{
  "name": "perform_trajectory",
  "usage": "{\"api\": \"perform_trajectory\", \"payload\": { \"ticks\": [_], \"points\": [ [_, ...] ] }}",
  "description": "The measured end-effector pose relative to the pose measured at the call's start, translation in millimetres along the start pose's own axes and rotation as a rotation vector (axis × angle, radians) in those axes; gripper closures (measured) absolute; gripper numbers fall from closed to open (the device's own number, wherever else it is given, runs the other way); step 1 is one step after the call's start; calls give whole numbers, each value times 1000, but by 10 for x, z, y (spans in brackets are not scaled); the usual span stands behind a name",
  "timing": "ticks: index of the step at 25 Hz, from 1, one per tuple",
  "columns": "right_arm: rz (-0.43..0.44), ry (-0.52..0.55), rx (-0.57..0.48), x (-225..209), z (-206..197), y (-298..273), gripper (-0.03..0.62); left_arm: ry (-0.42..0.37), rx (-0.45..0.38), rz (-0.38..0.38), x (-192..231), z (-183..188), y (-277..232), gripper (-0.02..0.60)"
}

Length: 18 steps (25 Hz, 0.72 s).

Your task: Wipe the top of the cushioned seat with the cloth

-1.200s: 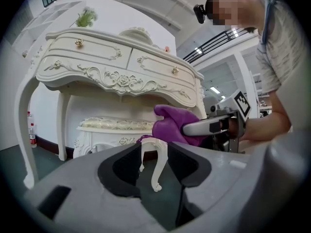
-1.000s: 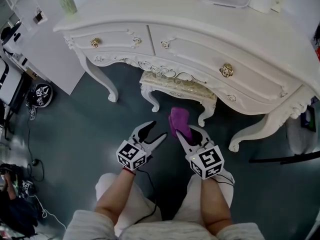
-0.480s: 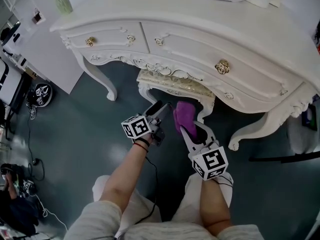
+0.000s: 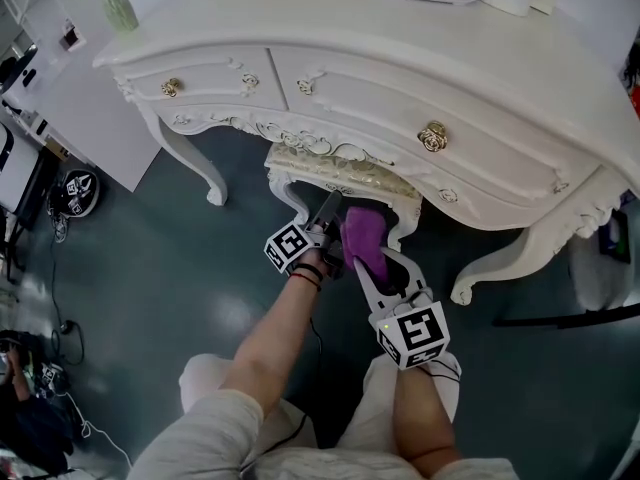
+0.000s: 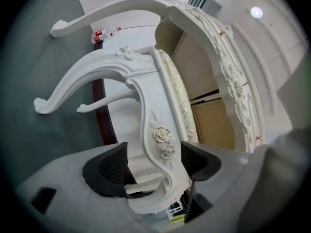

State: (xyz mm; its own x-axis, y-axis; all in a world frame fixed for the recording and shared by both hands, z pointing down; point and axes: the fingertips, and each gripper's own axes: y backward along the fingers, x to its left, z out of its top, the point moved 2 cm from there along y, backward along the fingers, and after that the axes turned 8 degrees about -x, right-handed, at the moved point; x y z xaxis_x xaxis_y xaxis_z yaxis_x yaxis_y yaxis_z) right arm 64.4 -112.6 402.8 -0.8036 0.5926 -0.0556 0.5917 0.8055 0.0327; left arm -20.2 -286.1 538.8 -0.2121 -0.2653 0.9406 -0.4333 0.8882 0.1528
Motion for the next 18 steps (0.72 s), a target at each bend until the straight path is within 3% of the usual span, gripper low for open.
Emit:
{"api": "perform_trajectory", "payload": {
  "ticks": [4,7,18],
  "points": [
    [-6,1,-4,8,7,5,505,61,-62,-38,66,-10,-112,241],
    [-7,8,-4,21,15,2,505,63,-117,-86,50,22,-178,243],
    [21,27,-1,69,27,1,505,213,-206,-257,-5,-41,-256,296]
  ]
}}
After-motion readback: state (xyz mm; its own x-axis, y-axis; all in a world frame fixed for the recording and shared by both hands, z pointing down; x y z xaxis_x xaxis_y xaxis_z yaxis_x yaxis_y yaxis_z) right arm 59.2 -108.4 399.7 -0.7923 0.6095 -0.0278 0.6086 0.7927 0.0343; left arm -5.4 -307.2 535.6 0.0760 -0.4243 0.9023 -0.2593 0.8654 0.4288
